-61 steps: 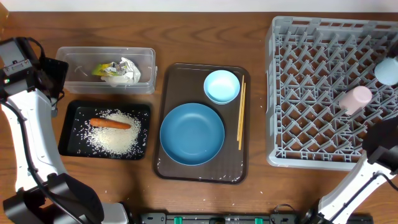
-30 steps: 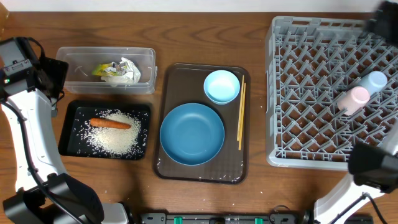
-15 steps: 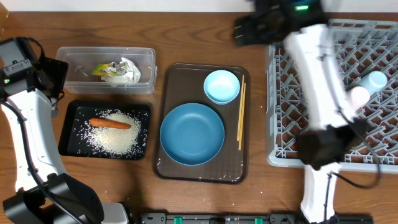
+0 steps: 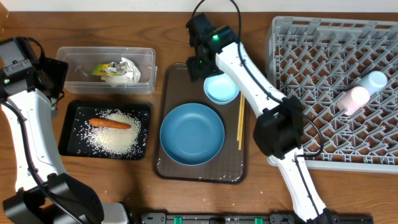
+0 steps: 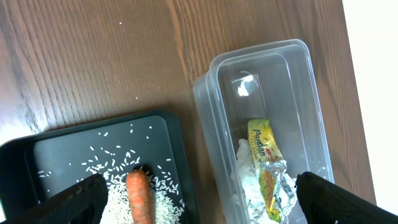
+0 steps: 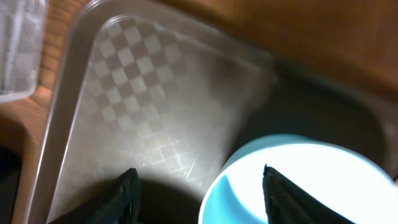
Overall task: Sort waste into correct bins and load items into the dishwasher rack
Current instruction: 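Reach the right gripper to the small light-blue bowl and grasp its rim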
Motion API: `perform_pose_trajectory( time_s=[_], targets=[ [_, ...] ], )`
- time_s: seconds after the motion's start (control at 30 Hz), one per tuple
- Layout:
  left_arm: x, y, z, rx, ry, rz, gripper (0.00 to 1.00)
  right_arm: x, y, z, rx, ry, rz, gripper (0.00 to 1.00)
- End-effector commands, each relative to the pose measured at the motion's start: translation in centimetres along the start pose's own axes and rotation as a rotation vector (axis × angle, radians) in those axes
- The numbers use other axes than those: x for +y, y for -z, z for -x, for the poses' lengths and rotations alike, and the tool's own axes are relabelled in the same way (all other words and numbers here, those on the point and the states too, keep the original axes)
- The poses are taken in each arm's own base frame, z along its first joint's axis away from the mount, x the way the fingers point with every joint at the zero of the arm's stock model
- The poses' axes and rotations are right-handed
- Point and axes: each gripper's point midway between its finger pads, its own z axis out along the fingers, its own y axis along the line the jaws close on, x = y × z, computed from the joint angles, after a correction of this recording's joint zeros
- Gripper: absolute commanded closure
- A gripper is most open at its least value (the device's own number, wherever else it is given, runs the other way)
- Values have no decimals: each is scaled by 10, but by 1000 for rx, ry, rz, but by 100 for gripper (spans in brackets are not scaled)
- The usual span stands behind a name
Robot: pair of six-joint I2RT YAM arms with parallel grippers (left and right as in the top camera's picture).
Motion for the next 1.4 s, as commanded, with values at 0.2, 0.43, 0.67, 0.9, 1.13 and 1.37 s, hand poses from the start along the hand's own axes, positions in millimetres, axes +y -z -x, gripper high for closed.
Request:
perform_pose_trajectory(
  time_s=[0.2, 0.43, 0.67, 0.9, 1.13, 1.37],
  targets=[
    [-1, 3, 5, -16, -5, -3, 1, -8, -8, -24, 41, -131, -178, 48],
    [-1, 3, 5, -16, -5, -3, 2, -11, -41, -46, 107, -159, -175, 51],
    [-1, 3, 5, -16, -5, -3, 2, -11, -45, -42, 88, -169, -168, 76],
    [-1, 3, 5, -16, -5, -3, 1, -6, 1, -14, 25, -145, -122, 90],
    [-1, 3, 5, -16, -5, -3, 2, -17, 84, 27, -117, -105, -23, 99],
    [-1, 3, 5, -16, -5, -3, 1, -34, 114, 25, -72, -118, 192, 87]
  ],
)
